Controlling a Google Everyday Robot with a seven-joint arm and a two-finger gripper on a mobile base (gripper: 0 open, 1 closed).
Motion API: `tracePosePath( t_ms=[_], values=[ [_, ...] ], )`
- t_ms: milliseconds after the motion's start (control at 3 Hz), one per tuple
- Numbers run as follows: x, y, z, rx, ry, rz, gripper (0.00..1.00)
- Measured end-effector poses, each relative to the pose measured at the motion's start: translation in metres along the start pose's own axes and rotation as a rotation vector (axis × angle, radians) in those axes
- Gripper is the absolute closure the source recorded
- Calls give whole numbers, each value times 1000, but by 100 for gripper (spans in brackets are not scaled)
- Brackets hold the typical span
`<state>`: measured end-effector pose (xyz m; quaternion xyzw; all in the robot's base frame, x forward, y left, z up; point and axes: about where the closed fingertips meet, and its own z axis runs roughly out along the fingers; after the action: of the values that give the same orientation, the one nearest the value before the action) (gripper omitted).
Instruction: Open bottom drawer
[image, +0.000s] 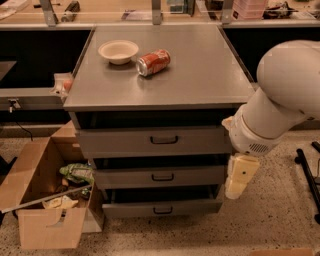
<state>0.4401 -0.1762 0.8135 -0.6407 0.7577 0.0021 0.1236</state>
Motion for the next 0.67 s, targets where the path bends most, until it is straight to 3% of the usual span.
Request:
tracePosePath(
  t_ms=[333,667],
  values=[
    [-1,9,42,-27,-10,-49,0],
    [-3,34,134,-101,-10,-127,0]
  ],
)
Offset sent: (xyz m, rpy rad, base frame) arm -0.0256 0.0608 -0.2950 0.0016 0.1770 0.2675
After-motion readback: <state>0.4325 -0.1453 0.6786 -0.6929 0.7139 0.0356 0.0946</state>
